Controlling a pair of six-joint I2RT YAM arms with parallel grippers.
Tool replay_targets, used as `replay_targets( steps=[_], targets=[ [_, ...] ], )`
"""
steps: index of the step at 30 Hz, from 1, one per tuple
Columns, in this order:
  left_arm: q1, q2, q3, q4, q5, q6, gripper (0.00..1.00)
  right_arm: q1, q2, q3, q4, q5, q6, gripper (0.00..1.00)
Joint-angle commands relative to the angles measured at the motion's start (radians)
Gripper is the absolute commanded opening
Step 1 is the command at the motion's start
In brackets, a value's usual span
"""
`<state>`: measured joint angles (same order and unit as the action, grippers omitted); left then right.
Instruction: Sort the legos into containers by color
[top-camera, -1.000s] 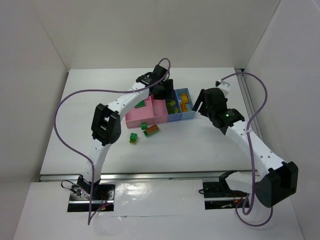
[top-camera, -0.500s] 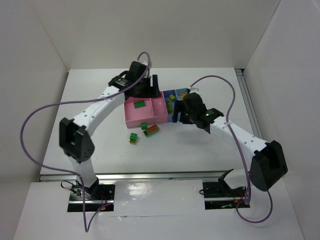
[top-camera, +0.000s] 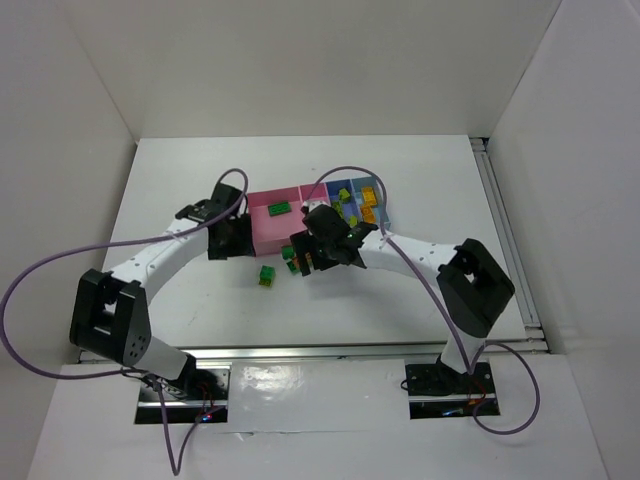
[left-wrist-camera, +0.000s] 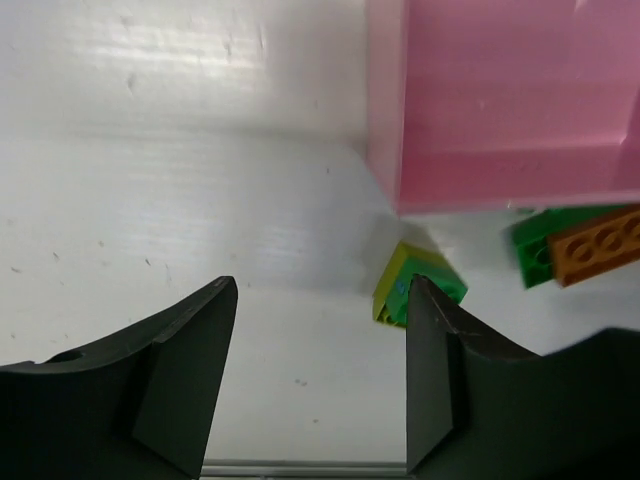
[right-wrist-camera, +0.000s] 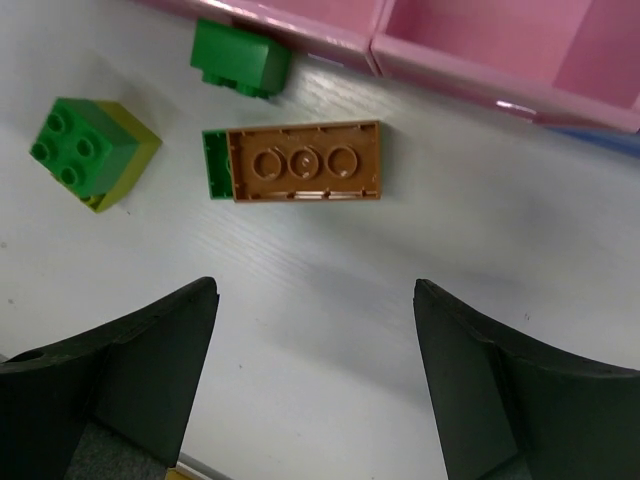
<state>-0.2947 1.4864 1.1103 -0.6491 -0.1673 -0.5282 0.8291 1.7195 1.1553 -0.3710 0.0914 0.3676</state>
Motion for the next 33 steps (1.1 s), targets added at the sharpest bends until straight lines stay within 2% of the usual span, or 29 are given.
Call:
replay_targets(
  steps=[1, 5, 12, 15, 19, 23, 28, 30, 33],
  targets=[
    [-0.090, -0.064, -0.070, 0.040, 0.037, 0.003, 0.70, 0.007, 0.003, 0.063, 0.050, 0.034, -0.009, 0.86],
    [-0.171, -0.038, -0.083, 0.049, 0.017, 0.004, 0.74, -0.002, -0.063, 0.009, 0.050, 0.114, 0.027, 0.85],
    [-0.213, 0.080, -0.070, 0.074, 0.040, 0.040, 0.77, -0.058, -0.173, -0.046, 0.041, 0.156, 0.057, 0.83],
    [-0.213, 0.121, -0.061, 0.083, 0.020, 0.040, 0.68, -0.067, -0.173, -0.055, 0.030, 0.175, 0.067, 0.83],
    [-0.224, 0.144, -0.041, 0.083, 0.011, 0.031, 0.61, -0.067, -0.182, -0.055, 0.030, 0.176, 0.076, 0.83],
    [-0.224, 0.144, -0.041, 0.083, -0.008, 0.031, 0.44, -0.067, -0.182, -0.055, 0.030, 0.176, 0.076, 0.83],
    [-0.224, 0.164, -0.032, 0.083, -0.008, 0.031, 0.41, -0.067, -0.182, -0.055, 0.030, 0.176, 0.076, 0.82],
    [-0.233, 0.164, -0.032, 0.083, -0.008, 0.031, 0.27, -0.067, -0.182, -0.046, 0.030, 0.176, 0.076, 0.82],
    [-0.233, 0.173, 0.000, 0.066, 0.002, 0.031, 0.18, -0.067, -0.182, -0.046, 0.021, 0.185, 0.076, 0.82]
  ],
)
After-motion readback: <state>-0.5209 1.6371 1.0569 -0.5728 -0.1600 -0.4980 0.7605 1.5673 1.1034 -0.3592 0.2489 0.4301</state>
